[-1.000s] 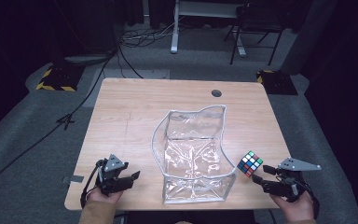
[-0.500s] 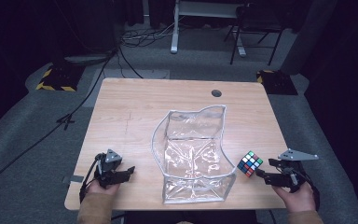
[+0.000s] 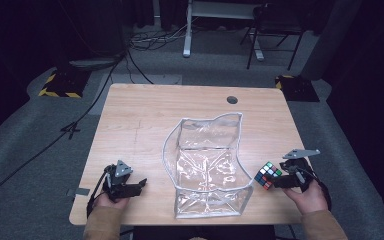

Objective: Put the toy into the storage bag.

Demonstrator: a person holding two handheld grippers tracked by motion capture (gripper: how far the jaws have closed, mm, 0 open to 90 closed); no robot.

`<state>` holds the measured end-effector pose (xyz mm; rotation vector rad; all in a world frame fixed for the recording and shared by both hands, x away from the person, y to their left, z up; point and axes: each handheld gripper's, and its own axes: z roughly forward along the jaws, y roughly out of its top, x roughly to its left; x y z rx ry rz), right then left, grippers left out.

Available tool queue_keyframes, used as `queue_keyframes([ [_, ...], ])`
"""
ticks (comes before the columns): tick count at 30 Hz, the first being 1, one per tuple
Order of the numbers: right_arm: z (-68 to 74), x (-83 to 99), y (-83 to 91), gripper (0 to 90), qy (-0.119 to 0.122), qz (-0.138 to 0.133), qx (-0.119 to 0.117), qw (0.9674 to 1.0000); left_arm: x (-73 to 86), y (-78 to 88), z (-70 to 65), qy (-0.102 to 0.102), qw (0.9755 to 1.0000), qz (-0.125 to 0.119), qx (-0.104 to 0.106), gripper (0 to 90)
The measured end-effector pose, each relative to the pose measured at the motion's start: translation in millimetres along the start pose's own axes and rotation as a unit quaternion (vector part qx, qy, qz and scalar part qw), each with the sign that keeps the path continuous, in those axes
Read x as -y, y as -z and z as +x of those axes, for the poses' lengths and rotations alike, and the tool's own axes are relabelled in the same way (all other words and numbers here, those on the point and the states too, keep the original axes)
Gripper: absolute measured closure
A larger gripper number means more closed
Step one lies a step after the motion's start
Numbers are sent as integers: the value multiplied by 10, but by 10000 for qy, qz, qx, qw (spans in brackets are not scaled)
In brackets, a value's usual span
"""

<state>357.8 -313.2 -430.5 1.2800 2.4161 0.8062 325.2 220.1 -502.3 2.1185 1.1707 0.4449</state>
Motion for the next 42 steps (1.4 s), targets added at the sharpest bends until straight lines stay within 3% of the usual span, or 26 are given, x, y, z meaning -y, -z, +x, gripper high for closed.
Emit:
queue_keyframes([
  [8,14,-98,-189,260,317,528,88,9981,1,-2,-4,1,10000,-12,12,240],
  [15,28,-147,-270,333,358,858,9,9957,2,-1,-7,3,10000,4,19,239],
  [19,17,-160,-255,338,341,908,20,9953,2,1,-7,4,10000,16,29,239],
  [22,13,-164,-212,339,332,881,74,9955,2,2,-7,5,10000,21,36,238],
  [24,7,-177,-164,339,183,821,-7,9965,2,2,-7,6,10000,24,36,239],
  [30,-16,-257,11,339,62,679,-121,9976,3,-1,-8,6,10000,7,22,238],
  [42,-54,-433,338,339,63,418,-178,9989,-3,-5,-15,-14,10000,30,29,206],
])
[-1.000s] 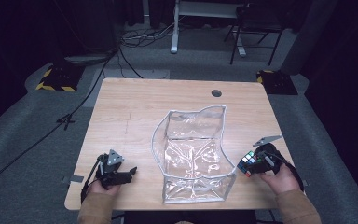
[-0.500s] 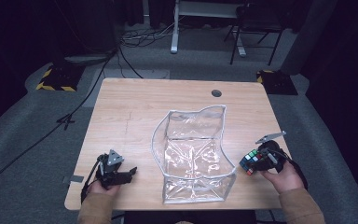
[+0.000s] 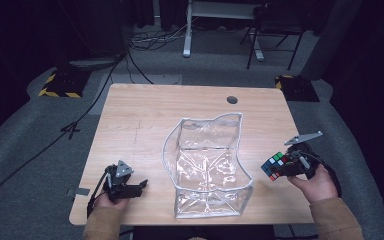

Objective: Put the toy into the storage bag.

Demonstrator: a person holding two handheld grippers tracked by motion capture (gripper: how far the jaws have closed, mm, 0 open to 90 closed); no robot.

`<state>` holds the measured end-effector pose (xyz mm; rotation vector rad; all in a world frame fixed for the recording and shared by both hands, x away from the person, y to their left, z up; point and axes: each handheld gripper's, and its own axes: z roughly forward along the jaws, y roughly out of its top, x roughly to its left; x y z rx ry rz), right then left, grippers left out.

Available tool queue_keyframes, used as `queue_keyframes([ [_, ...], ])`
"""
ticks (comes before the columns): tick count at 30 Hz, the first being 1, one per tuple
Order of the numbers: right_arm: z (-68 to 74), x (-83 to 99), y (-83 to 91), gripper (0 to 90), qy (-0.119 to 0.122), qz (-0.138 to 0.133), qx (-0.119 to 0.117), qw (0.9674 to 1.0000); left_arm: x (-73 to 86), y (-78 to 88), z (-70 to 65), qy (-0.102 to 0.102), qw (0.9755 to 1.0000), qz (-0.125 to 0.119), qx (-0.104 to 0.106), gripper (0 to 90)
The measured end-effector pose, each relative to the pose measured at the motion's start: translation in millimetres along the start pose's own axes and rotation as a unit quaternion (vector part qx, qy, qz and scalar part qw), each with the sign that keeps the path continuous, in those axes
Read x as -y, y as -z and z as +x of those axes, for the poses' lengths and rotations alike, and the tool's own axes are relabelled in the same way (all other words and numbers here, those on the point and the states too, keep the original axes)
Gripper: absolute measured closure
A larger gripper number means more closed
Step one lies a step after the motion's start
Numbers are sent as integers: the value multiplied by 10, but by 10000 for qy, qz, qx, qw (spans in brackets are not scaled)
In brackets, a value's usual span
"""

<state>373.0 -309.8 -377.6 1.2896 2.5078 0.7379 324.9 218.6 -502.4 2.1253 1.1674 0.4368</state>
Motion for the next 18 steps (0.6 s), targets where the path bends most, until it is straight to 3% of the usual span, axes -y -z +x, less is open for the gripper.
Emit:
queue_keyframes([
  [18,-46,-267,438,339,135,-415,3,9990,6,-3,-8,6,10000,-33,-32,205],
])
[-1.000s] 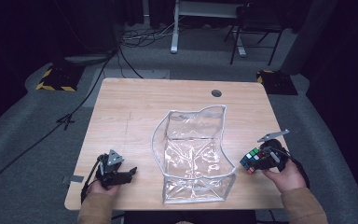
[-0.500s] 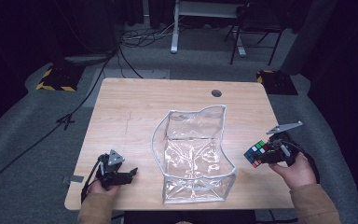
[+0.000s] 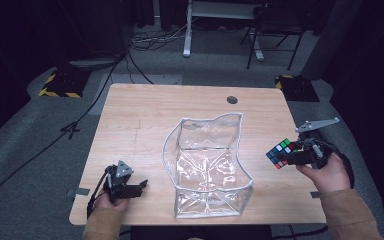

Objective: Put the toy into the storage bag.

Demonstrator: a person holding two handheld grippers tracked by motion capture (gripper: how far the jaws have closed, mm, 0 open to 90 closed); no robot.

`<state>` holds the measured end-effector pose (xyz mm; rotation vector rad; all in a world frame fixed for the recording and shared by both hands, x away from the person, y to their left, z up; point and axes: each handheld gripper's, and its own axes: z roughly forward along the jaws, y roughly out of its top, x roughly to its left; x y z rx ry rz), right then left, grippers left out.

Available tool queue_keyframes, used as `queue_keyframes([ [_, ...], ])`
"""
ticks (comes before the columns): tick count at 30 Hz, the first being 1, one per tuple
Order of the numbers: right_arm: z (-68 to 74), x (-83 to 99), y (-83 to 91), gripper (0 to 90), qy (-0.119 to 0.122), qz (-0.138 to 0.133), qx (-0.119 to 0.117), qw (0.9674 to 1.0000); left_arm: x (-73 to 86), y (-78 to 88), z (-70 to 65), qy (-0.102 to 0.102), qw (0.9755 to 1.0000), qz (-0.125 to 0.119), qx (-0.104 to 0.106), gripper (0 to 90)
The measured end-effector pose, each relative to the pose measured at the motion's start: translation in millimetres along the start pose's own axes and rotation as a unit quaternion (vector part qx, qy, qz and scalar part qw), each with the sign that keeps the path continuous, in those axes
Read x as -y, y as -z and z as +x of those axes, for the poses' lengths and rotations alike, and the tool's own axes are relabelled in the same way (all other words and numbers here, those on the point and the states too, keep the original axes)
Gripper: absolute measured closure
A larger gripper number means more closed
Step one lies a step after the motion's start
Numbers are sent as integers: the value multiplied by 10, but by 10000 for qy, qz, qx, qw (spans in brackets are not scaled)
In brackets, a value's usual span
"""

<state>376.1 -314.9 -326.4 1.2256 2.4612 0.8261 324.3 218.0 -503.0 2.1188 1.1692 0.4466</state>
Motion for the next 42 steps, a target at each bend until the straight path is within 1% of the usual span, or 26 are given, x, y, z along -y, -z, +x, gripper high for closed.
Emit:
queue_keyframes([
  [5,-5,-57,89,339,-11,-71,34,10000,0,0,-1,2,10000,1,2,204],
  [10,6,-112,173,338,31,-133,35,9999,-1,0,2,5,10000,8,5,202],
  [11,9,-124,188,339,42,-151,37,9999,-10,-3,6,7,10000,51,40,199],
  [14,15,-169,233,339,99,-130,12,9999,-22,-14,14,1,10000,36,20,193],
  [20,27,-323,314,339,278,-190,-45,9994,-20,-17,12,13,10000,27,14,190],
  [21,33,-357,323,339,321,-209,-67,9992,-21,-16,5,46,10000,47,-35,188],
  [22,43,-393,331,338,354,-225,-78,9991,-21,-16,5,46,10000,47,-35,188],
  [26,102,-541,347,339,461,-260,-168,9985,-27,-17,6,78,10000,52,-34,188],
  [29,146,-633,357,338,593,-260,-235,9976,-27,-18,5,83,9999,52,-41,188],
  [32,187,-712,373,339,663,-219,-253,9972,-27,-18,5,83,9999,52,-42,188],
  [35,215,-791,398,339,731,-256,-318,9965,-27,-18,5,85,9999,51,-42,188],
  [36,219,-817,409,339,798,-258,-305,9960,-27,-18,5,84,9999,52,-43,189],
  [39,257,-897,433,339,887,-297,-350,9950,-25,-21,1,98,9999,30,-68,188],
  [41,291,-942,441,338,961,-308,-384,9941,-27,-17,3,93,9999,52,-48,188],
  [42,313,-960,450,338,994,-273,-374,9940,-27,-17,3,93,9999,53,-48,188],
])
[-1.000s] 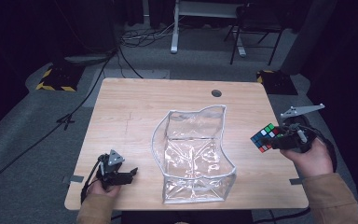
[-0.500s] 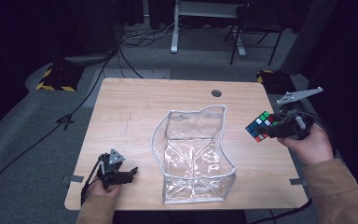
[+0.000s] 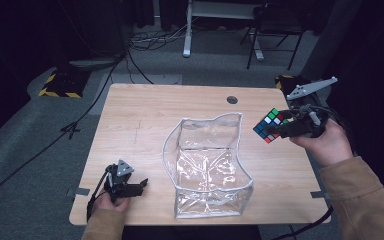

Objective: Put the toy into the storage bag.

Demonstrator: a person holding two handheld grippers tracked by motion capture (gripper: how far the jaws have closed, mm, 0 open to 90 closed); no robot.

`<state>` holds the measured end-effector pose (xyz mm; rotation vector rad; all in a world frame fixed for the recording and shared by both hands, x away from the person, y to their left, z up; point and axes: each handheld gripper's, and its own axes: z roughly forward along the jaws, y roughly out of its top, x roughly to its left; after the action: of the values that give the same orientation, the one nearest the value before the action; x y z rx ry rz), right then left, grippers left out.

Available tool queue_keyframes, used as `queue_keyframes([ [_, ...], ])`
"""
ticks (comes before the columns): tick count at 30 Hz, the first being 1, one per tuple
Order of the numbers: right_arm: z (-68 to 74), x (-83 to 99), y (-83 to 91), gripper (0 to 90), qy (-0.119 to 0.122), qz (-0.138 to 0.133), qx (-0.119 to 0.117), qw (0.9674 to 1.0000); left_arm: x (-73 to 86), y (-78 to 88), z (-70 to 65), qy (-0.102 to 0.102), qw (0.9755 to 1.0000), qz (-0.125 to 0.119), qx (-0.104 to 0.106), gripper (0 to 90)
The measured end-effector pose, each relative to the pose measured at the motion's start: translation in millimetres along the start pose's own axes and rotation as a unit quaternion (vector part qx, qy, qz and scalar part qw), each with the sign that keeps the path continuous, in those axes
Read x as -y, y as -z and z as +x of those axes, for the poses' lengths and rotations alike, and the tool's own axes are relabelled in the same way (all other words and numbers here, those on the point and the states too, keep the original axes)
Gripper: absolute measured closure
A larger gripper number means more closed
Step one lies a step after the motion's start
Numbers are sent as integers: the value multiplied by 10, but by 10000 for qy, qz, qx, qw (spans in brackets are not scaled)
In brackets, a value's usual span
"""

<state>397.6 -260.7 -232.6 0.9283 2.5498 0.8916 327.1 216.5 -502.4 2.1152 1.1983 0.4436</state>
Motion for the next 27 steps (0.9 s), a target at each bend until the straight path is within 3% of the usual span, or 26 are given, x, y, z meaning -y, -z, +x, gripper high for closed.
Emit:
queue_keyframes([
  [13,334,-292,-36,338,521,45,-202,9984,-1,1,1,2,10000,4,-1,188],
  [27,675,-592,-165,338,1079,116,-586,9924,-2,-5,-1,24,10000,-19,-33,189],
])
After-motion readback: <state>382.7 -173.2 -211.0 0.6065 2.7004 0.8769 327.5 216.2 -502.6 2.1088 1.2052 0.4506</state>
